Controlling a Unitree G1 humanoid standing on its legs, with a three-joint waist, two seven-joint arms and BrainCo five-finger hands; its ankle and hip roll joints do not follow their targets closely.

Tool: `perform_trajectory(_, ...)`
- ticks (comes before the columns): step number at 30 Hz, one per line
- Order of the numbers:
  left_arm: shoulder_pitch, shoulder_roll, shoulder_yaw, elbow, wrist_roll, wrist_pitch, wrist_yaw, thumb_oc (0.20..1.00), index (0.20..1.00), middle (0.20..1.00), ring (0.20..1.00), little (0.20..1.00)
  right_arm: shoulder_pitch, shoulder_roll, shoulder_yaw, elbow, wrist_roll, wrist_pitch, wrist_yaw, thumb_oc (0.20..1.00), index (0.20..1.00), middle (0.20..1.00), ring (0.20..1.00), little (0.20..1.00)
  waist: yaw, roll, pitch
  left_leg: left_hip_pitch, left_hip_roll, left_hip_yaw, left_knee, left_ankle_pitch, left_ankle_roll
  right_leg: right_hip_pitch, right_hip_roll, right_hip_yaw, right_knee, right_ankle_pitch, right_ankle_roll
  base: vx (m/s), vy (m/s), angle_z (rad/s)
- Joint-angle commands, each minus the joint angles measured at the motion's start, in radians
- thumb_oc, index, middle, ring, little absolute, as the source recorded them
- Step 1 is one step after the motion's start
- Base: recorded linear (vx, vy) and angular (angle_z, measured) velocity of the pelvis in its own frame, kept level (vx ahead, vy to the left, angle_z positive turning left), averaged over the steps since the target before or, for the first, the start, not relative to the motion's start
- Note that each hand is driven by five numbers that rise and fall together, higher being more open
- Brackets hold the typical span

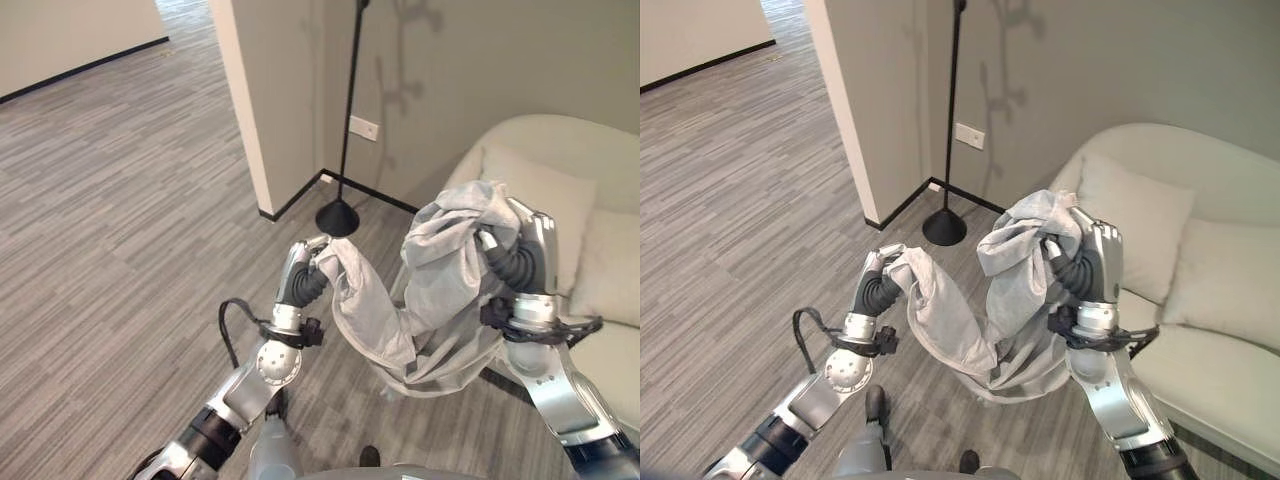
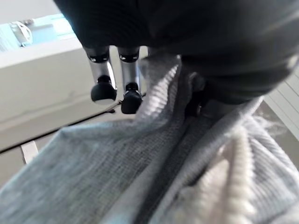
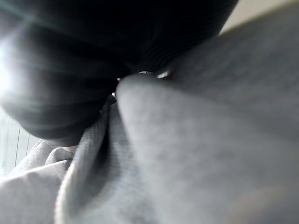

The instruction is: Hang the clothes on the sofa on the clothes rack.

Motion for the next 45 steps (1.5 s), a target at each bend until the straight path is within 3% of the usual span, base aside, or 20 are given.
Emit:
perform_trajectory(1,0.015,0.042,0.030,-0.130,-0.025,-0.039,0.026,0.200,0.200,0.200,0.200,0.200,0.001,-0.018,-0.036,-0.145,0.022,-0.054,0.000,0.200,0.200,0.200,0.200,0.200,0.019,-0.028,-0.076,0.019,-0.030,0.016,0.020,0.161,0.021,0.117,-0.055,0.040,0.052,-0.055,0.073,0.32,0.179,-0.61)
perform_trajectory(4,0.016,0.051,0.011,-0.123,-0.040,-0.034,0.009,0.200,0.200,0.200,0.200,0.200,0.020,-0.006,-0.024,-0.139,0.006,-0.049,0.024,0.200,0.200,0.200,0.200,0.200,0.019,-0.047,-0.090,0.039,-0.061,0.035,0.037,0.150,0.050,0.090,-0.093,0.060,0.131,0.001,0.094,0.38,0.261,-0.63)
perform_trajectory(7,-0.019,0.106,0.003,-0.146,-0.026,-0.025,0.029,0.200,0.200,0.200,0.200,0.200,-0.045,0.019,0.002,-0.126,-0.011,-0.033,0.007,0.200,0.200,0.200,0.200,0.200,-0.001,-0.037,-0.056,0.137,-0.133,0.098,0.067,0.036,0.156,-0.122,-0.190,0.046,0.579,0.298,0.128,0.47,0.505,0.03)
perform_trajectory(11,-0.027,0.116,0.033,-0.130,0.003,0.001,0.059,0.200,0.200,0.200,0.200,0.200,-0.082,0.040,0.037,-0.106,-0.015,-0.023,-0.001,0.200,0.200,0.200,0.200,0.200,-0.010,-0.017,-0.034,0.226,-0.156,0.111,0.053,-0.015,0.186,-0.249,-0.186,0.010,0.688,0.263,0.106,0.23,0.193,-0.10)
perform_trajectory(14,0.006,0.100,0.072,-0.119,0.016,0.005,0.057,0.200,0.200,0.200,0.200,0.200,-0.077,0.033,0.032,-0.110,-0.025,-0.023,0.010,0.200,0.200,0.200,0.200,0.200,-0.043,-0.010,-0.021,0.323,-0.192,0.073,0.023,-0.054,0.181,-0.323,-0.079,0.002,0.518,0.148,0.085,0.43,0.055,-0.02)
perform_trajectory(16,0.031,0.082,0.106,-0.104,0.022,0.015,0.062,0.200,0.200,0.200,0.200,0.200,-0.084,0.037,0.038,-0.096,-0.025,-0.008,-0.001,0.200,0.200,0.200,0.200,0.200,-0.062,-0.019,-0.015,0.407,-0.203,0.054,0.005,-0.110,0.157,-0.335,-0.059,-0.033,0.189,0.173,0.102,0.62,-0.096,0.17)
perform_trajectory(17,0.026,0.075,0.120,-0.092,0.035,0.025,0.072,0.200,0.200,0.200,0.200,0.200,-0.080,0.036,0.034,-0.090,-0.034,0.000,-0.008,0.200,0.200,0.200,0.200,0.200,-0.072,-0.029,-0.011,0.434,-0.208,0.040,0.005,-0.133,0.147,-0.367,-0.057,-0.011,0.135,0.197,0.116,0.49,-0.082,0.39)
perform_trajectory(20,0.027,0.067,0.153,-0.074,0.073,0.036,0.095,0.200,0.200,0.200,0.200,0.200,-0.066,0.036,0.032,-0.079,-0.045,0.011,-0.008,0.200,0.200,0.200,0.200,0.200,-0.091,-0.029,-0.012,0.491,-0.199,0.021,0.005,-0.180,0.133,-0.392,-0.052,0.026,0.062,0.246,0.141,0.54,-0.082,0.54)
perform_trajectory(21,0.031,0.070,0.189,-0.055,0.121,0.057,0.118,0.200,0.200,0.200,0.200,0.200,-0.037,0.029,0.016,-0.070,-0.067,0.021,-0.009,0.200,0.200,0.200,0.200,0.200,-0.098,-0.036,-0.027,0.552,-0.199,0.006,0.005,-0.233,0.127,-0.380,-0.055,0.035,0.076,0.249,0.133,0.80,-0.129,0.57)
perform_trajectory(24,0.037,0.057,0.234,-0.032,0.129,0.069,0.168,0.200,0.200,0.200,0.200,0.200,-0.027,0.031,0.003,-0.053,-0.069,0.025,-0.029,0.200,0.200,0.200,0.200,0.200,-0.109,-0.031,-0.036,0.604,-0.173,0.002,0.006,-0.255,0.123,-0.383,-0.042,0.044,0.149,0.237,0.117,0.50,-0.115,0.48)
perform_trajectory(26,0.009,0.045,0.283,-0.001,0.134,0.087,0.232,0.200,0.200,0.200,0.200,0.200,-0.017,0.019,-0.059,-0.032,-0.070,0.031,-0.076,0.200,0.200,0.200,0.200,0.200,-0.118,-0.007,-0.039,0.525,-0.107,0.017,0.265,-0.181,0.098,-0.332,-0.015,0.027,0.189,0.179,0.073,0.66,-0.297,0.42)
perform_trajectory(27,-0.019,0.069,0.305,0.003,0.141,0.099,0.253,0.200,0.200,0.200,0.200,0.200,0.006,-0.010,-0.142,-0.031,-0.077,0.041,-0.118,0.200,0.200,0.200,0.200,0.200,-0.111,-0.026,-0.031,0.380,-0.057,0.037,0.541,-0.026,0.079,-0.265,-0.015,-0.006,0.156,0.157,0.029,0.33,-0.271,0.31)
perform_trajectory(30,-0.022,0.077,0.332,-0.012,0.130,0.092,0.262,0.200,0.200,0.200,0.200,0.200,0.017,-0.026,-0.201,-0.032,-0.093,0.055,-0.155,0.200,0.200,0.200,0.200,0.200,-0.104,-0.044,-0.035,0.278,-0.043,0.067,0.706,-0.013,0.085,-0.209,-0.014,-0.021,0.111,0.145,-0.002,0.28,-0.206,0.32)
perform_trajectory(32,-0.043,0.070,0.352,-0.011,0.133,0.100,0.281,0.200,0.200,0.200,0.200,0.200,0.007,-0.057,-0.245,-0.026,-0.129,0.090,-0.192,0.200,0.200,0.200,0.200,0.200,-0.092,-0.051,-0.035,0.197,-0.079,0.095,0.780,-0.057,0.088,-0.150,-0.019,-0.012,0.072,0.134,-0.008,0.34,-0.097,0.13)
perform_trajectory(36,-0.101,0.084,0.350,-0.034,0.198,0.109,0.278,0.200,0.200,0.200,0.200,0.200,-0.024,-0.105,-0.339,-0.050,-0.227,0.152,-0.224,0.200,0.200,0.200,0.200,0.200,-0.077,-0.058,-0.056,0.087,-0.164,0.094,0.671,-0.145,0.107,-0.081,-0.024,0.018,0.032,0.124,0.011,0.28,0.024,-0.06)
perform_trajectory(37,-0.150,0.117,0.332,-0.063,0.238,0.106,0.274,0.200,0.200,0.200,0.200,0.200,-0.088,-0.156,-0.386,-0.035,-0.273,0.197,-0.267,0.200,0.200,0.200,0.200,0.200,-0.060,-0.051,-0.073,0.067,-0.213,0.059,0.482,-0.148,0.125,-0.058,-0.019,0.035,0.025,0.113,0.025,0.28,0.098,-0.64)
perform_trajectory(38,-0.156,0.116,0.331,-0.062,0.239,0.108,0.274,0.200,0.200,0.200,0.200,0.200,-0.093,-0.159,-0.387,-0.032,-0.273,0.199,-0.269,0.200,0.200,0.200,0.200,0.200,-0.059,-0.053,-0.070,0.071,-0.218,0.061,0.465,-0.134,0.128,-0.062,-0.023,0.035,0.024,0.118,0.025,0.40,0.143,-0.60)
perform_trajectory(39,-0.221,0.151,0.315,-0.077,0.265,0.110,0.261,0.200,0.200,0.200,0.200,0.200,-0.162,-0.201,-0.417,-0.018,-0.289,0.233,-0.296,0.200,0.200,0.200,0.200,0.200,-0.042,-0.033,-0.085,0.076,-0.232,0.002,0.294,-0.077,0.106,-0.025,-0.005,0.047,0.013,0.097,0.034,0.18,0.059,-0.35)
perform_trajectory(41,-0.293,0.190,0.301,-0.091,0.283,0.114,0.252,0.200,0.200,0.200,0.200,0.200,-0.239,-0.262,-0.428,0.028,-0.290,0.270,-0.326,0.200,0.200,0.200,0.200,0.200,-0.028,-0.022,-0.095,0.117,-0.243,-0.045,0.145,-0.019,0.101,0.001,0.009,0.057,0.007,0.082,0.039,0.32,0.047,-0.44)
perform_trajectory(45,-0.388,0.247,0.284,-0.096,0.295,0.122,0.194,0.200,0.200,0.200,0.200,0.200,-0.308,-0.356,-0.451,0.097,-0.278,0.307,-0.320,0.200,0.200,0.200,0.200,0.200,-0.040,0.000,-0.140,0.233,-0.252,-0.070,0.026,0.020,0.115,0.007,0.020,0.066,0.029,0.064,0.039,0.27,0.058,-0.64)
